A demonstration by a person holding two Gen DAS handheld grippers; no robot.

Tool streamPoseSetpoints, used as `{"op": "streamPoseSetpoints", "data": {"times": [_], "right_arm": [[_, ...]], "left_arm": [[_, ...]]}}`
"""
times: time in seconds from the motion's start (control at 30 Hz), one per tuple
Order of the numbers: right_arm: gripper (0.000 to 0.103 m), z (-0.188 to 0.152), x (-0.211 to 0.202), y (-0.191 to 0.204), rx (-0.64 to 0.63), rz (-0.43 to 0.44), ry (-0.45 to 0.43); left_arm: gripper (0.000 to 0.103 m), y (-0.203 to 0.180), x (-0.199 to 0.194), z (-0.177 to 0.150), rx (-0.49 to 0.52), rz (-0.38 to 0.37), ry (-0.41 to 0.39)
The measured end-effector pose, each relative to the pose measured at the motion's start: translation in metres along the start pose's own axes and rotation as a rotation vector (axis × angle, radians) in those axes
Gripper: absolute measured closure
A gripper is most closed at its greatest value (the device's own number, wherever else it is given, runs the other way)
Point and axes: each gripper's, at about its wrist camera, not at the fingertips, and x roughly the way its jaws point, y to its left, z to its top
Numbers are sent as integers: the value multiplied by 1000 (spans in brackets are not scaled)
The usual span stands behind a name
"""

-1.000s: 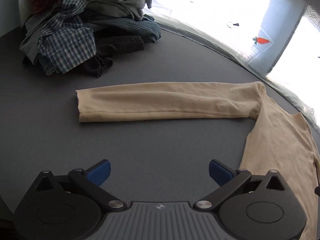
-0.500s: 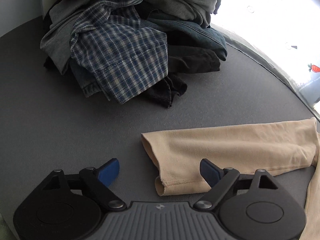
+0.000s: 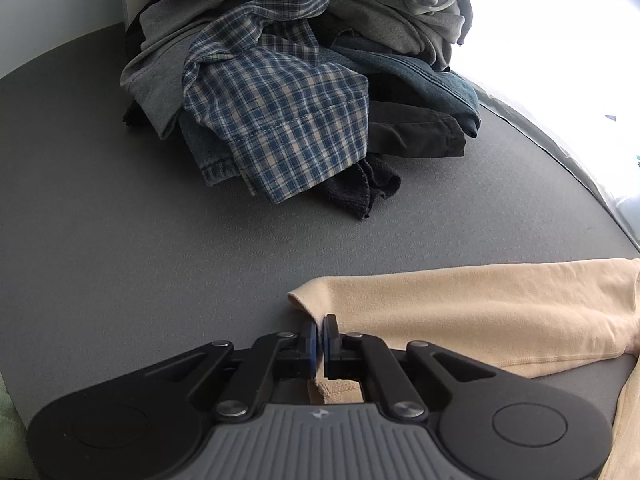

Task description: Fold clothes

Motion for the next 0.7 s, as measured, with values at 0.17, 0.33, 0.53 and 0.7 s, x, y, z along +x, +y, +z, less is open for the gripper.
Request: {"op": "streamPoseSetpoints", "data": {"times": [0.17, 0.33, 0.53, 0.7], "right_arm": [[0, 0, 0, 0, 0, 0, -1], [0, -1, 0, -1, -1, 3, -1], [0, -1, 0, -2, -2, 13, -4], [0, -2, -1, -5, -6, 34, -6]], "left_arm": [[99, -25, -26, 1, -25, -157, -48], [99, -93, -59, -8, 72, -447, -50], [82, -177, -61, -62, 262, -688, 127], [40, -185, -60, -88, 340, -588, 209]]}}
